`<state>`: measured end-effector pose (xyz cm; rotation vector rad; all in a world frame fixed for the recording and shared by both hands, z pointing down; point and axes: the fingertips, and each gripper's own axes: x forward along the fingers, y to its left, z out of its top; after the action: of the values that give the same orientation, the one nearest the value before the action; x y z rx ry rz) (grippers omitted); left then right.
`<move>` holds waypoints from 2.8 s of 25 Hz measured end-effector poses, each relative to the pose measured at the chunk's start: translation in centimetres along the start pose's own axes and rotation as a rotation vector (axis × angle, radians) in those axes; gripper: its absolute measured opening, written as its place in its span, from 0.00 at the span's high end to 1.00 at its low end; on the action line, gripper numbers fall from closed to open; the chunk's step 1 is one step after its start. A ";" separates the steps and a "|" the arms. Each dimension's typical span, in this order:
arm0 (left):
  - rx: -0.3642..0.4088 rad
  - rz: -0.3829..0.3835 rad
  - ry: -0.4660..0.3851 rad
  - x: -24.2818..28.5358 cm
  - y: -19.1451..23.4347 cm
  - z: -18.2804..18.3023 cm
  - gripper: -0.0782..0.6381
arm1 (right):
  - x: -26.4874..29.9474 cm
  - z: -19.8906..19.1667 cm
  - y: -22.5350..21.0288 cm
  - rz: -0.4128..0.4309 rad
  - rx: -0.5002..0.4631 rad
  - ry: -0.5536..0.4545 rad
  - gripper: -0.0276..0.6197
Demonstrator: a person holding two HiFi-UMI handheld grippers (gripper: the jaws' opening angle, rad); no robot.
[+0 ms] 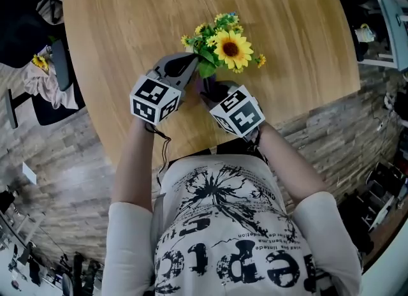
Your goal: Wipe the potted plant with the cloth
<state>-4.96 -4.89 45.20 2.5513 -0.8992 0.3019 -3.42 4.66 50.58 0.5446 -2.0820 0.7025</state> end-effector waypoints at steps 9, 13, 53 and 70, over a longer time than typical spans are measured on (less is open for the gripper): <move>0.070 0.106 0.068 0.2 0.1 -0.4 0.89 | -3.6 -3.9 -5.7 -0.075 0.055 0.059 0.84; 0.067 0.133 0.070 0.0 0.2 -0.4 0.89 | -5.5 -4.9 -10.0 -0.175 0.030 0.093 0.84; -0.090 0.426 0.112 0.9 1.1 0.4 0.89 | 1.3 14.7 -14.3 0.201 -0.979 0.187 0.84; -0.150 0.479 0.080 1.3 1.6 0.8 0.89 | 0.4 9.5 -14.6 0.407 -1.151 0.409 0.85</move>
<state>-4.92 -7.12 45.41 2.1464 -1.4374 0.4515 -0.44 -12.51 50.49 -0.6249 -1.8301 -0.2348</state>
